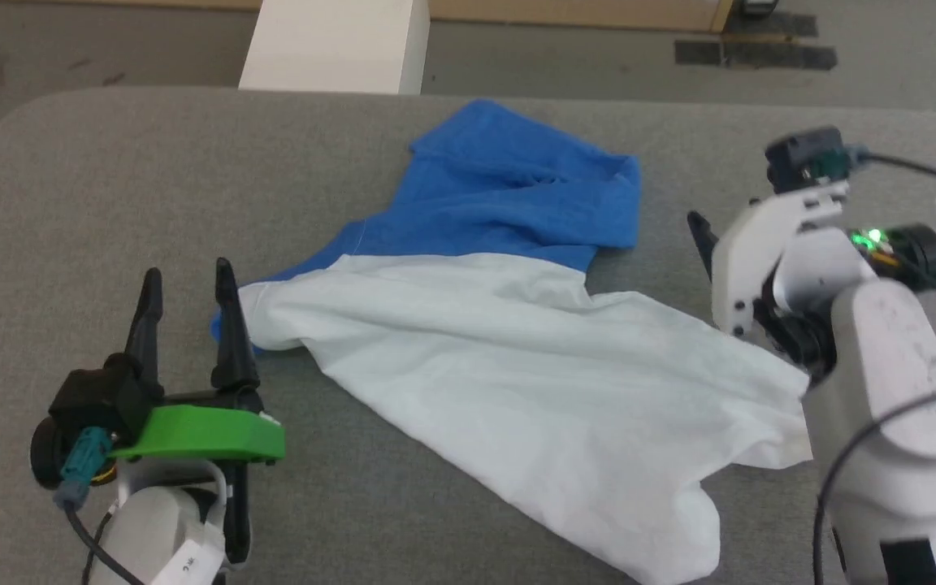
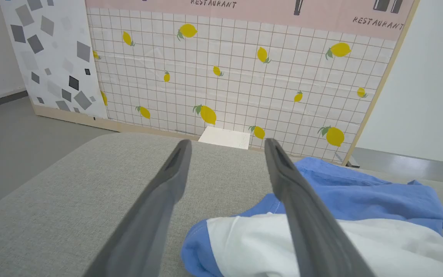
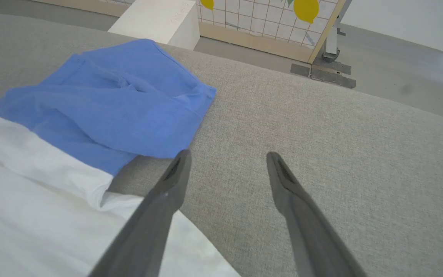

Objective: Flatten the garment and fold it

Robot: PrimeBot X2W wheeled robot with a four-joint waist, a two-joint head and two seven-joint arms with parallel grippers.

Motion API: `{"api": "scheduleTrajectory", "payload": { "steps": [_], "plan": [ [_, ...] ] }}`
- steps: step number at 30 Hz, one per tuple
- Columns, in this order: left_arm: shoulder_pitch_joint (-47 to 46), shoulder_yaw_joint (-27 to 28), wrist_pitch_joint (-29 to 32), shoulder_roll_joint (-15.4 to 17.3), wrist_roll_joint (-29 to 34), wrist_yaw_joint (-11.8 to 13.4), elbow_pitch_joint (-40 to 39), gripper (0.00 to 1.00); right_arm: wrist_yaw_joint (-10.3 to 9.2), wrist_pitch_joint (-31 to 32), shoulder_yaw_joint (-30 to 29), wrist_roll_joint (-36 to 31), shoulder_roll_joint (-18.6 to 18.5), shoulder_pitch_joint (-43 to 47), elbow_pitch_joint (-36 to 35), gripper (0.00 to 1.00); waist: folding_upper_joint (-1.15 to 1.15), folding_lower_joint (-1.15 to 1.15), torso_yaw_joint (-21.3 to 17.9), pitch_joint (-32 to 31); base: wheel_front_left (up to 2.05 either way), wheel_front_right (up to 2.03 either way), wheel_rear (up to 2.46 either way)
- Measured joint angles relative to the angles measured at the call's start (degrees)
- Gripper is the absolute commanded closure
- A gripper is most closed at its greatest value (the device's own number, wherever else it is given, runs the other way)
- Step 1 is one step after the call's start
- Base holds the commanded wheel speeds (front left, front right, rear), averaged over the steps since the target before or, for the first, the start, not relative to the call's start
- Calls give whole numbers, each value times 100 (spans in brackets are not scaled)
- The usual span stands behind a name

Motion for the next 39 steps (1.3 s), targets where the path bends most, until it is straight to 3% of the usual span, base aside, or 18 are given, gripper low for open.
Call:
{"api": "scheduleTrajectory", "payload": {
  "steps": [7,15,16,17,18,22,25,32,35,39],
  "plan": [
    [-345,67,-1,-482,140,-426,0,0,-1,313,125,-523,-1,-1133,1136,0,0,0,328,547,0,0,0],
    [-625,225,-1,-712,309,-803,243,0,-3,231,271,-635,-9,-1432,1934,0,0,0,781,1031,0,0,0],
    [-626,243,-1,-737,336,-827,293,0,-3,214,259,-624,-22,-1497,1969,27,0,0,820,1077,0,0,0],
    [-626,264,-1,-758,357,-837,328,0,-2,137,209,-615,-22,-1549,1984,88,0,0,852,1110,0,0,0],
    [-627,287,-1,-766,359,-858,355,0,-2,47,181,-595,-20,-1572,1991,100,0,1,870,1124,0,0,0],
    [-625,411,-1,-781,448,-924,375,0,0,-394,-87,-313,8,-1530,1958,100,0,1,853,1073,0,0,0],
    [-604,470,-1,-794,506,-945,366,0,0,-743,-419,-86,-186,-1341,1611,100,0,1,799,966,0,0,0],
    [-296,594,-1,-808,608,-958,356,0,0,-854,-1897,207,-708,27,85,100,0,0,521,518,0,0,0],
    [-159,601,-1,-811,668,-955,368,0,0,-589,-2746,226,-645,936,-583,100,0,0,340,273,0,0,0],
    [-20,595,-1,-817,676,-951,404,0,-1,-194,-3575,176,-265,2061,-1195,100,0,0,99,-12,0,0,0]
  ]
}}
